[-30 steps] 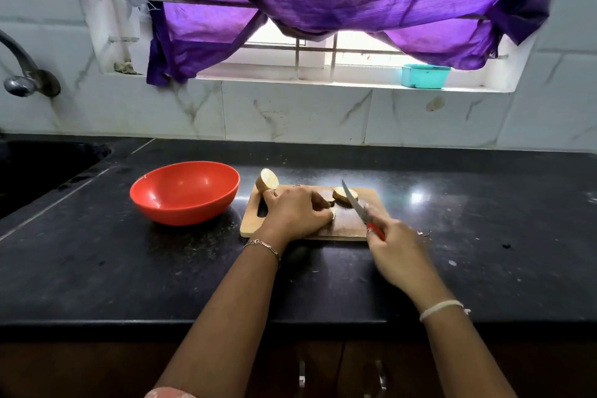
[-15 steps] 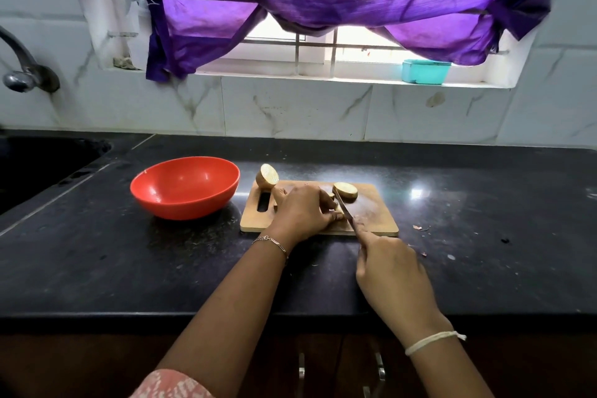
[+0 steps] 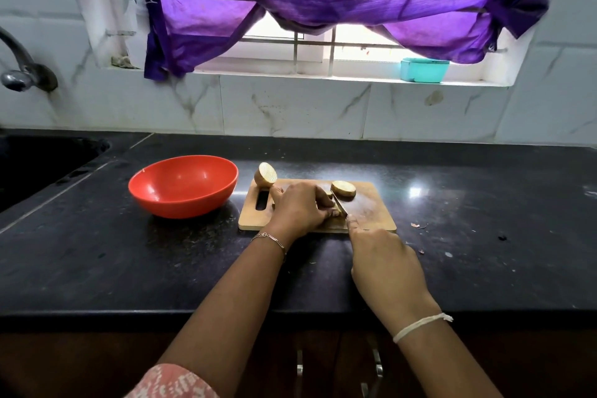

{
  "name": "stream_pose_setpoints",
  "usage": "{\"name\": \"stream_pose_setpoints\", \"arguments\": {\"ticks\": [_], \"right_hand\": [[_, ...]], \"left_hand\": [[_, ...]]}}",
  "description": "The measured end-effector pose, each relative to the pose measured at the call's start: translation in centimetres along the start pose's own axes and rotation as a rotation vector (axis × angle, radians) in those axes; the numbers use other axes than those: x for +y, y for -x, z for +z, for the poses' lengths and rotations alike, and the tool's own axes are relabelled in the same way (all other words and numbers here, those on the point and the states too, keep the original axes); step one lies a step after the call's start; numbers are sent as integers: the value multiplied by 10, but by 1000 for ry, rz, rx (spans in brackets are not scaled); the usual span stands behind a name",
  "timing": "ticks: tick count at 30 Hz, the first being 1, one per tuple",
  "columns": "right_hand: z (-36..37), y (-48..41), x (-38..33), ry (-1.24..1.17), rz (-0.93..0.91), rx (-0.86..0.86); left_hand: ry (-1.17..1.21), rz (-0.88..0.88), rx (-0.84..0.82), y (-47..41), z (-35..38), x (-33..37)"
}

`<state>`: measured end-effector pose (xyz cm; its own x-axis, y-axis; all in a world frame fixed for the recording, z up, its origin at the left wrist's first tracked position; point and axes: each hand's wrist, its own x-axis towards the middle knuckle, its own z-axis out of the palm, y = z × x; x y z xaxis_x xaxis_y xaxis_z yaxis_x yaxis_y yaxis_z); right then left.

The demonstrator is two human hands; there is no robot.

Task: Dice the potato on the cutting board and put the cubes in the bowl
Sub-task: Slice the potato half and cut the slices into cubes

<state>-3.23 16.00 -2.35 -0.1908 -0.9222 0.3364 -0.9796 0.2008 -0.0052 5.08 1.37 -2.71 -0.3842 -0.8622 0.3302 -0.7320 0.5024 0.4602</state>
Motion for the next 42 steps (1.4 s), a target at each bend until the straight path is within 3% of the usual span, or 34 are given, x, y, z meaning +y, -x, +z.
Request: {"name": "stream_pose_setpoints", "arguments": {"ticks": [8, 25, 30, 42], "right_hand": [[-1, -9, -1, 17, -35, -42], [-23, 3, 16, -56, 11, -118], [-30, 12, 32, -142, 69, -53], [8, -9, 36, -311, 203, 213]], "left_hand": [[53, -8, -41, -4, 0, -4], [54, 25, 70, -2, 6, -5], [-16, 74, 8, 1, 1, -4], [-42, 15, 66, -8, 2, -16]]}}
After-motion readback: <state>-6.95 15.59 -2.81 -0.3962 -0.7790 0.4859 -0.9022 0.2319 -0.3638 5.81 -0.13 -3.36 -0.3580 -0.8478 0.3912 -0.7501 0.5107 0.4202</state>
